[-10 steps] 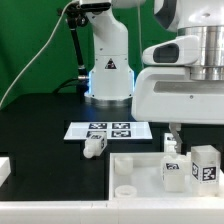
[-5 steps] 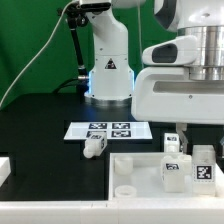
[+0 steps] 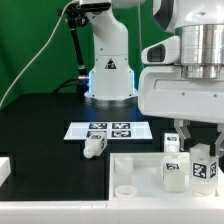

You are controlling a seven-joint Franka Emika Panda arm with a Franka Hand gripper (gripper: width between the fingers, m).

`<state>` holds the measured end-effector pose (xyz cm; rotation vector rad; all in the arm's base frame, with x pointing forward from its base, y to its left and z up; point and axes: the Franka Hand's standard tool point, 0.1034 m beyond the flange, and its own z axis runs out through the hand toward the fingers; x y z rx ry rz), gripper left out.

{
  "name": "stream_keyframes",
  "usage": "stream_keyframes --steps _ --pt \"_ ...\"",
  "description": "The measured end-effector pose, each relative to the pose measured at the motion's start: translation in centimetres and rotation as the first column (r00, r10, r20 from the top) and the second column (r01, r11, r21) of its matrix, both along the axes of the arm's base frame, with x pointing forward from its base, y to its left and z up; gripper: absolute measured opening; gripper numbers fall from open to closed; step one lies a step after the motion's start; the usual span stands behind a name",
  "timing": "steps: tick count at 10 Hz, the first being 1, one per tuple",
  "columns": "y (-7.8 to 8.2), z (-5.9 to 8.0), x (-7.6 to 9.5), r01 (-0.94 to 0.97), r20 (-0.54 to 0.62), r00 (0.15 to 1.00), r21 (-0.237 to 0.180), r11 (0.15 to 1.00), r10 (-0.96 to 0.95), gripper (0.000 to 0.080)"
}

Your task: Assemble one leg

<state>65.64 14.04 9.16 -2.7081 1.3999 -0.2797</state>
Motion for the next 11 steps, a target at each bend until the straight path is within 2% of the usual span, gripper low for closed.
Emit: stream_keyframes --steps 1,4,6,8,9,10,11 --pt "-0.13 -0.04 -0.09 0.217 -0.004 0.976 0.054 0.975 -0.217 0.0278" --pt "-0.17 -0.05 -0.04 0.463 -0.033 0.886 0.084 0.882 -0.462 0.0278" --pt "-0.21 -0.07 -0.06 0.487 -0.039 0.873 0.090 0.869 -0.486 0.0278" --pt "-0.23 -0.09 -0.08 0.429 -0.035 0.903 0.078 0.900 -0.428 0.0524" --pt "-0.36 -0.11 -0.09 0.386 -0.034 0.922 0.069 0.920 -0.385 0.0610" --pt "-0.32 -0.22 -0.32 0.326 -0.041 0.945 0.048 0.944 -0.324 0.0610" --pt "-0.29 -0.09 -0.28 0.163 -0.041 0.986 0.009 0.987 -0.162 0.0642"
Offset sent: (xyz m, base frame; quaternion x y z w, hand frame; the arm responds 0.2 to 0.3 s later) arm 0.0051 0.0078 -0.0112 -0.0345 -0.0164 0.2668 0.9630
